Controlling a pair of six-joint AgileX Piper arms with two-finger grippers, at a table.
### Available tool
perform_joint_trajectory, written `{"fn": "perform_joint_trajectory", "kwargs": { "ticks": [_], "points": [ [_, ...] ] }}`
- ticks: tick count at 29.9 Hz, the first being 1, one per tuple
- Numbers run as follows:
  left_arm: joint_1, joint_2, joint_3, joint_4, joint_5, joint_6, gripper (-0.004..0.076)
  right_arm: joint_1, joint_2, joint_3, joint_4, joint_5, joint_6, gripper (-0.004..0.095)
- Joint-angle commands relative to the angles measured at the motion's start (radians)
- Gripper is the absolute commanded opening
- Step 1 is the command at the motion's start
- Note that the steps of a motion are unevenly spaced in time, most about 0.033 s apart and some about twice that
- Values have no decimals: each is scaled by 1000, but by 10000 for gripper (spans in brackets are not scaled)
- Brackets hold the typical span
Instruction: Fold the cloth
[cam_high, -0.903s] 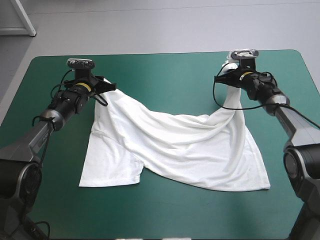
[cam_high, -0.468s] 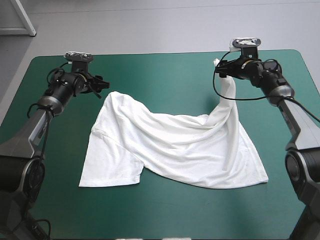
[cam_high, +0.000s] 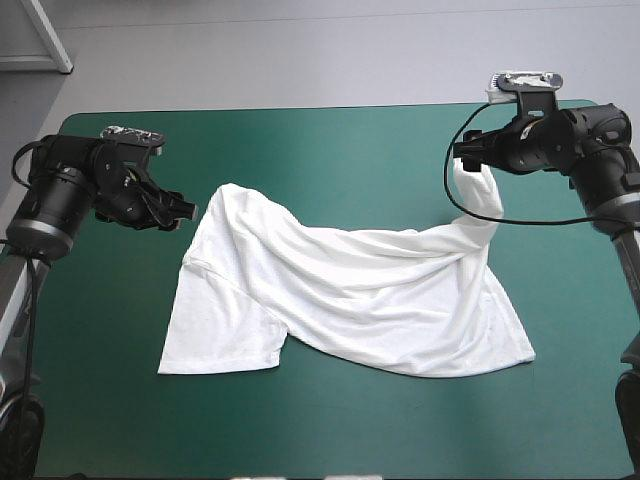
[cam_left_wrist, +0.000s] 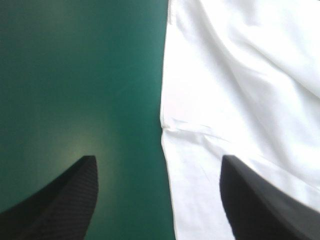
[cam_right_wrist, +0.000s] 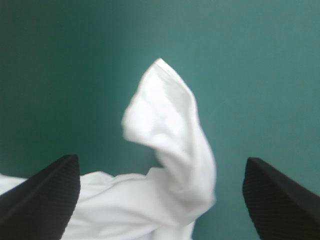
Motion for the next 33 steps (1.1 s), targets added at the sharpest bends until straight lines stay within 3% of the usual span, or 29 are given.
{"fn": "perform_joint_trajectory", "kwargs": {
  "ticks": [1,6,12,18,27,33],
  "points": [
    [-3,-87,23,-17,-12,6,504,-12,-47,-34,110,47,-12,832],
    [-3,-155,159,-29,23,0,504,-10,-64,-31,116,268,-16,832],
    [-1,-291,445,-60,67,-3,504,-8,-225,177,123,269,-27,832],
    [-1,-391,635,-78,-26,-53,504,-8,-390,437,121,231,-46,832],
    [-1,-302,738,-128,-220,-53,504,-8,-497,680,117,170,-48,832],
    [-1,-202,741,-131,-253,-53,504,-8,-498,728,117,151,-48,832]
  ]
}}
